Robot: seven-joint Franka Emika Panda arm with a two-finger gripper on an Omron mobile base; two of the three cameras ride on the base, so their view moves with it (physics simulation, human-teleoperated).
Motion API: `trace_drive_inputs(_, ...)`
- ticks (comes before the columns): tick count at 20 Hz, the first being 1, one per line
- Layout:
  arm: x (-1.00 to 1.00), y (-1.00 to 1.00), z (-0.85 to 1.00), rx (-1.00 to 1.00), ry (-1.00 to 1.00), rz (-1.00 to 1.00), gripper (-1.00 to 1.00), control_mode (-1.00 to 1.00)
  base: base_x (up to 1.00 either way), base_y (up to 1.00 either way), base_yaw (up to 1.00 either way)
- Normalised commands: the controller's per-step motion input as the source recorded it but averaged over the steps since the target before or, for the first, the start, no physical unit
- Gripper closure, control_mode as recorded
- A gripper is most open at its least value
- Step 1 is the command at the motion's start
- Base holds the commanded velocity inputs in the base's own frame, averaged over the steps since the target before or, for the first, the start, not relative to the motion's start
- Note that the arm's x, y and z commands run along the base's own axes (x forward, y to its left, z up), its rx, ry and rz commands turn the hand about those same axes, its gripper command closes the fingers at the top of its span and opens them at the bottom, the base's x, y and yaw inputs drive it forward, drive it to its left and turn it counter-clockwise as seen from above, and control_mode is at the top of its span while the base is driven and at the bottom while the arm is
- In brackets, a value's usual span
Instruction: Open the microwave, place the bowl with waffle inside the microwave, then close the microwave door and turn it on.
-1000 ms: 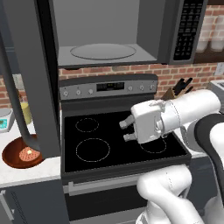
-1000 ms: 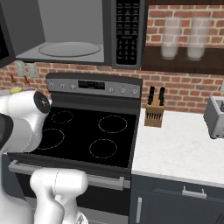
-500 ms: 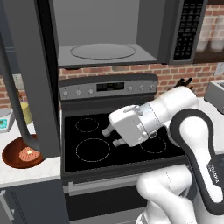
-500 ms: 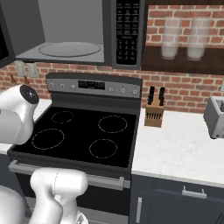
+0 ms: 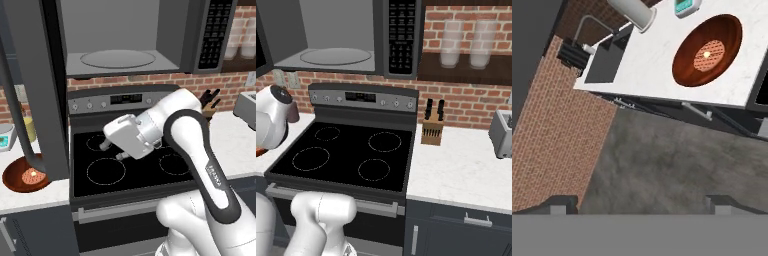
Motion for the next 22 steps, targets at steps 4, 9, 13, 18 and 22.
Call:
trace_drive_inputs(4,0.37,0.08,-0.27,0.0,0.0,0.0,-1.0,-1.0,0.0,0.0,0.0)
trace_drive_inputs(9,0.06,0.02,-0.44,-0.04,0.0,-0.04,-1.0,-1.0,0.0,0.0,0.0)
trace_drive_inputs(13,0.06,0.06,-0.64,-0.11,0.0,-0.03,-1.0,-1.0,0.0,0.0,0.0)
trace_drive_inputs(18,0.18,0.08,-0.51,-0.08,0.01,0.0,-1.0,-1.0,0.0,0.0,0.0)
trace_drive_inputs(22,0.23,0.0,-0.17,0.0,0.06,0.0,-1.0,-1.0,0.0,0.0,0.0)
